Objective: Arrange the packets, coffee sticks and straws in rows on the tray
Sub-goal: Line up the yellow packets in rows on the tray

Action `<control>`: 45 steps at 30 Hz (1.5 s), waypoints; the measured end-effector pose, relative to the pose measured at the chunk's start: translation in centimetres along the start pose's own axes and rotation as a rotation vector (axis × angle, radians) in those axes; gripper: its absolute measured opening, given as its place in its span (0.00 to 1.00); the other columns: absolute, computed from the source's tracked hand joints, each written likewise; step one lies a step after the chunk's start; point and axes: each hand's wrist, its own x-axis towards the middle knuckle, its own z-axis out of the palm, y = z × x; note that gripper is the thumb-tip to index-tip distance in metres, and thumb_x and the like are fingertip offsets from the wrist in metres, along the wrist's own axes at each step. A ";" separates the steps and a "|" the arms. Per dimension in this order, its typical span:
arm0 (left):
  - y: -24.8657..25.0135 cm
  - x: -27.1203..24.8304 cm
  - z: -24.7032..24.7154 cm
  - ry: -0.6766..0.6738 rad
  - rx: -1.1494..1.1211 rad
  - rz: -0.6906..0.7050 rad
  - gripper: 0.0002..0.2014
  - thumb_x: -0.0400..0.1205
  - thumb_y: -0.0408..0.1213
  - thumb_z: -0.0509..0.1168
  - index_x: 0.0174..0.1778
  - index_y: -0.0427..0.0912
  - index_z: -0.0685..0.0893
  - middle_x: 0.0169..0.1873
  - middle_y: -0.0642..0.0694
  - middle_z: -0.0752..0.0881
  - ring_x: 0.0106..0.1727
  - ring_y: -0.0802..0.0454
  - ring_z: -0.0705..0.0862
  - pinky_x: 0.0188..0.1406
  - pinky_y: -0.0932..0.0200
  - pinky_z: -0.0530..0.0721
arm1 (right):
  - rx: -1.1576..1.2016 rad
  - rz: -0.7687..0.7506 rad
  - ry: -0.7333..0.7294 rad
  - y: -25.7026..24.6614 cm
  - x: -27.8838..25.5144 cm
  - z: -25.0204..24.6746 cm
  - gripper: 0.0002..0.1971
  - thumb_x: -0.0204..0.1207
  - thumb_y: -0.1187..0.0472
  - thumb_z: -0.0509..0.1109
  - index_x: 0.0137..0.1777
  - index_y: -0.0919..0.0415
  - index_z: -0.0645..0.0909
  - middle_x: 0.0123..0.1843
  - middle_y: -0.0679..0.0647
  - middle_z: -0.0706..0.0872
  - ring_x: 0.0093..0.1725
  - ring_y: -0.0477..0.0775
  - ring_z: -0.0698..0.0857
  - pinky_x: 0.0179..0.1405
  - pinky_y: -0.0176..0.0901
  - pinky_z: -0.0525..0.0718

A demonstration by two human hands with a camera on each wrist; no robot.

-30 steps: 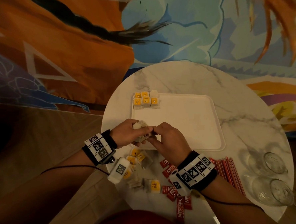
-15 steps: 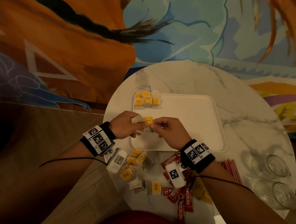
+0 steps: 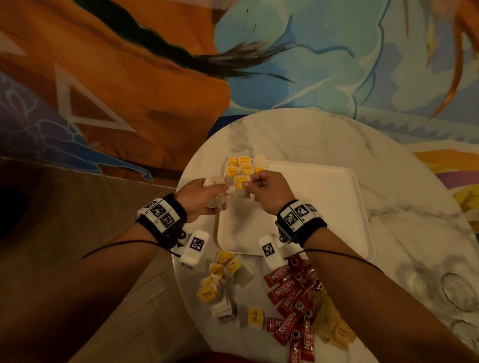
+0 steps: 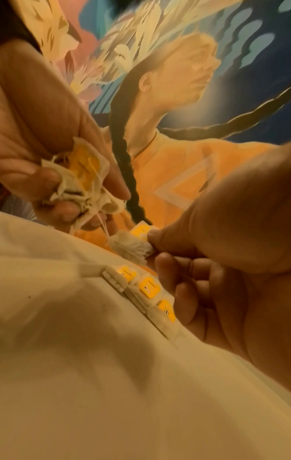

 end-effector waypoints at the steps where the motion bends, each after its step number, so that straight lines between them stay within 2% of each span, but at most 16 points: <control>1: 0.0 0.2 -0.2 0.015 -0.031 -0.014 0.09 0.84 0.41 0.70 0.56 0.40 0.86 0.42 0.42 0.87 0.37 0.47 0.86 0.36 0.57 0.84 | -0.027 0.011 -0.006 0.1 0.7 0.3 0.07 0.76 0.57 0.77 0.46 0.59 0.85 0.36 0.56 0.88 0.30 0.52 0.84 0.35 0.42 0.81; 5: -0.1 0.8 -0.9 0.040 -0.142 -0.060 0.05 0.83 0.34 0.69 0.54 0.40 0.86 0.42 0.41 0.88 0.43 0.43 0.88 0.41 0.54 0.86 | -0.186 0.068 -0.040 0.4 2.7 1.6 0.07 0.76 0.53 0.77 0.45 0.54 0.85 0.39 0.55 0.89 0.41 0.57 0.88 0.45 0.45 0.84; 8: -0.3 1.1 -1.3 0.046 -0.216 -0.100 0.10 0.83 0.27 0.63 0.58 0.38 0.83 0.45 0.38 0.88 0.46 0.41 0.88 0.42 0.53 0.86 | -0.246 0.097 -0.066 0.7 3.5 2.5 0.07 0.75 0.52 0.77 0.41 0.51 0.84 0.39 0.54 0.90 0.43 0.58 0.89 0.48 0.45 0.86; 12: -0.8 1.3 -1.9 0.029 -0.291 -0.128 0.13 0.83 0.24 0.58 0.59 0.37 0.82 0.54 0.33 0.85 0.50 0.38 0.89 0.45 0.50 0.87 | -0.298 0.119 -0.056 0.5 3.9 2.9 0.09 0.76 0.52 0.77 0.37 0.50 0.83 0.31 0.48 0.84 0.39 0.54 0.86 0.40 0.39 0.78; 17: -1.0 1.6 -1.9 0.032 -0.373 -0.108 0.14 0.81 0.18 0.59 0.57 0.36 0.82 0.55 0.32 0.86 0.54 0.35 0.87 0.42 0.50 0.90 | -0.377 0.084 -0.064 -0.2 4.0 3.0 0.11 0.75 0.53 0.77 0.32 0.54 0.85 0.31 0.48 0.85 0.34 0.48 0.82 0.34 0.36 0.75; 19: -1.0 1.5 -1.6 0.021 -0.352 -0.093 0.15 0.81 0.17 0.59 0.57 0.36 0.83 0.56 0.34 0.85 0.61 0.35 0.84 0.48 0.47 0.89 | -0.407 0.086 -0.055 -0.1 4.0 3.1 0.12 0.74 0.51 0.77 0.34 0.56 0.85 0.33 0.50 0.87 0.35 0.50 0.83 0.30 0.37 0.74; 22: -1.0 1.3 -1.6 -0.022 -0.311 -0.082 0.17 0.81 0.16 0.59 0.57 0.37 0.83 0.55 0.37 0.86 0.62 0.37 0.84 0.56 0.46 0.85 | -0.385 0.058 -0.015 -0.4 3.8 3.0 0.11 0.76 0.49 0.74 0.44 0.57 0.86 0.40 0.52 0.88 0.39 0.52 0.83 0.38 0.41 0.76; 24: -1.0 1.3 -1.6 -0.046 -0.305 -0.078 0.18 0.80 0.16 0.59 0.58 0.38 0.84 0.54 0.38 0.87 0.61 0.38 0.84 0.58 0.46 0.84 | -0.315 -0.034 -0.049 -1.1 3.1 2.5 0.09 0.80 0.53 0.71 0.47 0.58 0.86 0.41 0.50 0.87 0.40 0.50 0.83 0.42 0.43 0.79; 27: -1.0 1.4 -1.5 -0.053 -0.358 -0.065 0.18 0.80 0.15 0.58 0.60 0.36 0.83 0.58 0.35 0.86 0.61 0.37 0.84 0.57 0.46 0.86 | -0.159 -0.129 -0.182 -2.1 1.7 1.7 0.07 0.81 0.60 0.70 0.52 0.57 0.89 0.41 0.46 0.88 0.38 0.42 0.84 0.42 0.39 0.82; 29: -0.9 1.4 -1.4 -0.067 -0.384 -0.058 0.20 0.80 0.16 0.58 0.65 0.33 0.82 0.59 0.33 0.85 0.59 0.37 0.86 0.55 0.48 0.87 | -0.146 -0.167 -0.227 -2.2 1.0 1.4 0.07 0.78 0.58 0.74 0.54 0.54 0.89 0.47 0.50 0.90 0.45 0.48 0.87 0.48 0.41 0.85; 30: -0.9 1.3 -1.3 -0.078 -0.390 -0.054 0.21 0.79 0.16 0.57 0.67 0.32 0.81 0.60 0.32 0.85 0.60 0.37 0.86 0.55 0.49 0.87 | -0.159 -0.188 -0.238 -2.0 0.8 1.4 0.08 0.77 0.57 0.75 0.55 0.53 0.90 0.48 0.47 0.91 0.47 0.48 0.88 0.50 0.39 0.84; 33: -0.6 1.1 -0.9 -0.115 -0.396 -0.048 0.23 0.79 0.17 0.57 0.69 0.34 0.80 0.60 0.34 0.86 0.60 0.36 0.86 0.50 0.51 0.89 | -0.186 -0.223 -0.229 -2.2 0.2 1.0 0.06 0.78 0.57 0.76 0.52 0.56 0.91 0.43 0.38 0.88 0.43 0.37 0.84 0.47 0.27 0.78; 36: -0.2 0.7 -0.5 -0.128 -0.378 -0.034 0.21 0.80 0.18 0.57 0.67 0.37 0.81 0.54 0.37 0.88 0.52 0.39 0.89 0.41 0.53 0.89 | -0.191 -0.201 -0.171 -2.6 -0.1 0.2 0.07 0.79 0.56 0.74 0.52 0.57 0.90 0.41 0.45 0.88 0.38 0.38 0.82 0.40 0.31 0.76; 39: -0.1 0.5 -0.4 -0.159 -0.379 -0.029 0.18 0.83 0.27 0.62 0.70 0.37 0.79 0.57 0.34 0.87 0.52 0.38 0.89 0.39 0.55 0.89 | -0.158 -0.145 -0.143 -2.8 -0.3 -1.0 0.05 0.80 0.58 0.72 0.51 0.57 0.88 0.34 0.46 0.86 0.27 0.36 0.80 0.30 0.26 0.73; 42: 0.0 0.7 -0.3 -0.133 -0.366 -0.036 0.16 0.84 0.38 0.67 0.67 0.41 0.82 0.57 0.36 0.87 0.51 0.40 0.88 0.39 0.58 0.87 | -0.102 -0.143 -0.136 -2.8 -0.4 -1.7 0.03 0.78 0.62 0.73 0.51 0.57 0.85 0.33 0.51 0.87 0.26 0.39 0.82 0.32 0.32 0.78; 45: 0.0 1.0 0.1 -0.103 -0.340 -0.028 0.14 0.84 0.38 0.68 0.66 0.41 0.82 0.55 0.38 0.88 0.46 0.44 0.89 0.35 0.61 0.85 | 0.010 -0.122 -0.132 -2.8 -0.5 -1.9 0.08 0.77 0.66 0.73 0.53 0.57 0.80 0.36 0.55 0.85 0.28 0.48 0.84 0.33 0.39 0.84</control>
